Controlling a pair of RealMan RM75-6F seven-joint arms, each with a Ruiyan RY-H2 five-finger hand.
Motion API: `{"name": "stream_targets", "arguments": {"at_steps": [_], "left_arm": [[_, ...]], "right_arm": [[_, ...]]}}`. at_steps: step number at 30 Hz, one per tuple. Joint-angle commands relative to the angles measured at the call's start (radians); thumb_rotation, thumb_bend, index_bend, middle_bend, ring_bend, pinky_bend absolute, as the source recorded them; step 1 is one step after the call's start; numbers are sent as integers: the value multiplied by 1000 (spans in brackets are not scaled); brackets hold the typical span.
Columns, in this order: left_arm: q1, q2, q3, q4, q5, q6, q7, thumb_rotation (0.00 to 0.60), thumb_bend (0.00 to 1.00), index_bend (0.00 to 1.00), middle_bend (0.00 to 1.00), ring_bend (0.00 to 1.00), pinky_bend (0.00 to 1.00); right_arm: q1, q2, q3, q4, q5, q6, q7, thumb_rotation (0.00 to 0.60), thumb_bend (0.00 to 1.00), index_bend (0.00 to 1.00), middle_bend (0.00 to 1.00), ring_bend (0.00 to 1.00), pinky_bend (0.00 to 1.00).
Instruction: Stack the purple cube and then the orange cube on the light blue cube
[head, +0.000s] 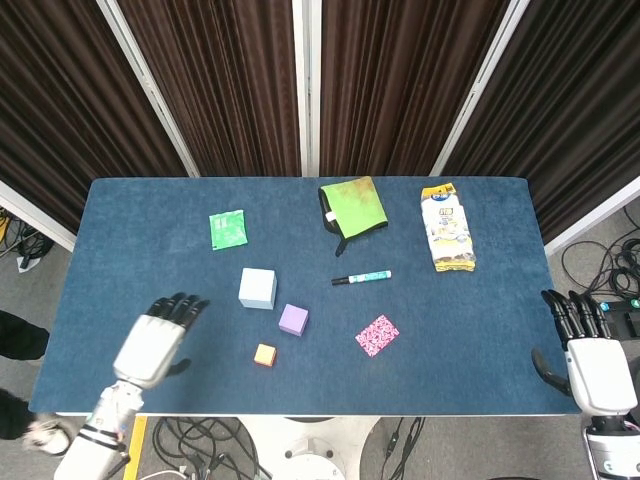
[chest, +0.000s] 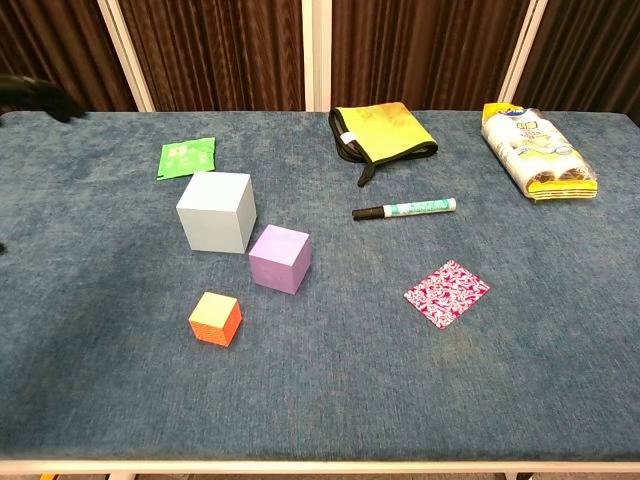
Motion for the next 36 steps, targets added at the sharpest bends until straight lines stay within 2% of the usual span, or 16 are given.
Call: {"name": "stream_targets", "arguments": {"at_steps": [1, 4, 9, 17, 23, 28, 36], "left_arm": [[-58, -85, -17, -23, -61, -56, 83, 600, 148, 213, 281, 172, 259], [-97, -154, -24, 5, -56, -84, 121, 600, 148, 216, 284, 181, 262], [-158, -263, -38, 118, -21, -127, 127, 600, 153, 263, 320, 220, 294], [-235, -374, -98, 187, -163, -172, 172, 600, 157, 263, 328, 220, 294], [-297, -463, -119, 259, -242, -184, 220, 600, 160, 263, 331, 221, 295], [-337, -494, -121, 316, -286, -201, 230, 600, 165, 263, 346, 224, 295], [-391, -510, -121, 415, -291, -230, 186, 600, 181, 263, 366, 226, 294]], "right_arm": [[1, 2, 2, -1, 3, -1, 4, 600, 274, 20, 98, 0, 0], [-2, 4, 2, 1, -4, 8, 12, 600, 274, 20, 98, 0, 0], [-5, 6, 1, 4, -13, 18, 26, 600, 272, 20, 97, 0, 0], [-10, 10, 1, 6, -19, 27, 36, 600, 273, 20, 98, 0, 0], [-12, 11, 1, 10, -21, 33, 46, 600, 273, 20, 98, 0, 0], [-11, 16, 4, 9, -15, 29, 56, 600, 273, 20, 98, 0, 0], [-10, 17, 5, 12, -14, 29, 56, 600, 273, 20, 99, 0, 0]]}}
